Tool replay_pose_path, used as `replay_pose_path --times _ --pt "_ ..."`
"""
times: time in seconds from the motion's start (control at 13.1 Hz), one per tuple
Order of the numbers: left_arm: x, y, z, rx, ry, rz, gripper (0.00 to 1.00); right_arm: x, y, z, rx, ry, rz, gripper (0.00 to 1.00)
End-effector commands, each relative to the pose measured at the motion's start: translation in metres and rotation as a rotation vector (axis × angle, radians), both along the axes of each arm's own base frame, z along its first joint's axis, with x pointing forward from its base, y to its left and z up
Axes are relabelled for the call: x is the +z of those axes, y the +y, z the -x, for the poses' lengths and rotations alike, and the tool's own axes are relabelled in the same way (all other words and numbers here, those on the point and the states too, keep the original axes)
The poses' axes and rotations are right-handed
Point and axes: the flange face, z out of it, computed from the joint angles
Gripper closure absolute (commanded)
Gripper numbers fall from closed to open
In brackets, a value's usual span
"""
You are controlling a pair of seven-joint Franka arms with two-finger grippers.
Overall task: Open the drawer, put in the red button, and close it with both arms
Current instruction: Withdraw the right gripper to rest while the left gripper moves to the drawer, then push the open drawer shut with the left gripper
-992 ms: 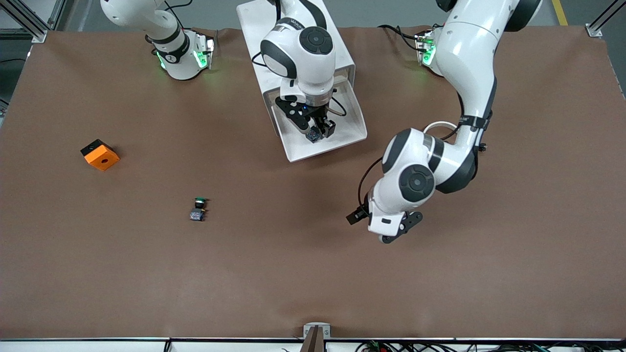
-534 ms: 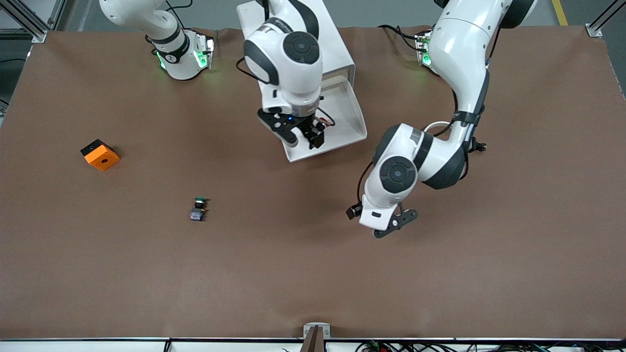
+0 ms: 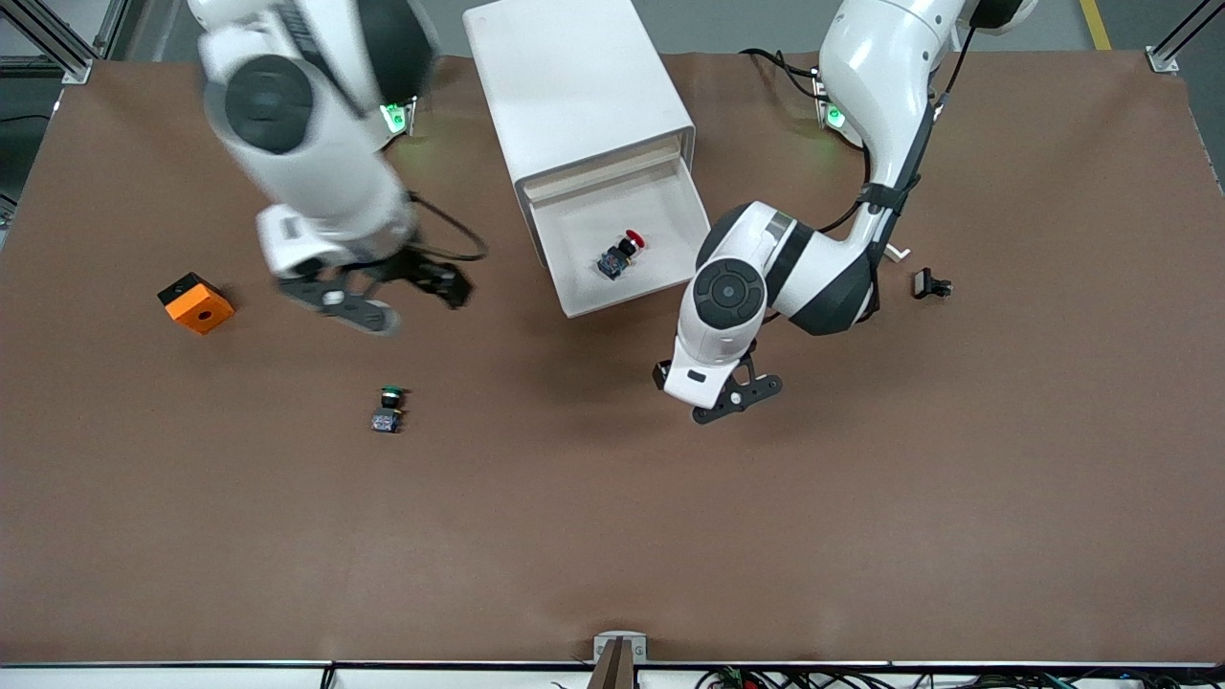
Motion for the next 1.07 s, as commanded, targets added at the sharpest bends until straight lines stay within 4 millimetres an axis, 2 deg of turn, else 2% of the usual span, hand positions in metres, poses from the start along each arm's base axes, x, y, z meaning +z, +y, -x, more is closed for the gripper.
replay_pose_path --times 0.0,0.23,0.38,0.46,0.61,0.76,0.92,0.99 --pt "0.005 -0.009 0.017 -0.031 0.006 -0.006 0.00 0.029 -0.086 0.001 0.122 0.028 -0.040 0.00" --pt "-0.003 -0.024 0.029 -0.035 0.024 -0.003 0.00 0.042 -0.181 -0.003 0.239 0.042 -0.070 0.00" --pt "-0.005 -0.029 0.035 -0.042 0.030 -0.005 0.00 0.045 -0.226 -0.003 0.304 0.047 -0.084 0.00" --pt "-0.006 -0.031 0.037 -0.031 0.036 -0.002 0.00 0.054 -0.244 -0.003 0.315 0.032 -0.085 0.00" --pt "-0.009 -0.044 0.047 -0.038 0.051 0.009 0.00 0.071 -0.257 -0.003 0.333 0.007 -0.061 0.00" --pt "-0.012 -0.053 0.055 0.001 0.064 0.011 0.00 0.075 -0.267 -0.003 0.331 0.006 -0.029 0.00" --pt "-0.014 -0.060 0.064 0.012 0.084 0.008 0.00 0.078 -0.271 -0.001 0.324 0.018 -0.025 0.00" --pt "-0.015 -0.062 0.068 0.009 0.100 0.001 0.00 0.090 -0.271 0.001 0.324 0.002 -0.020 0.00"
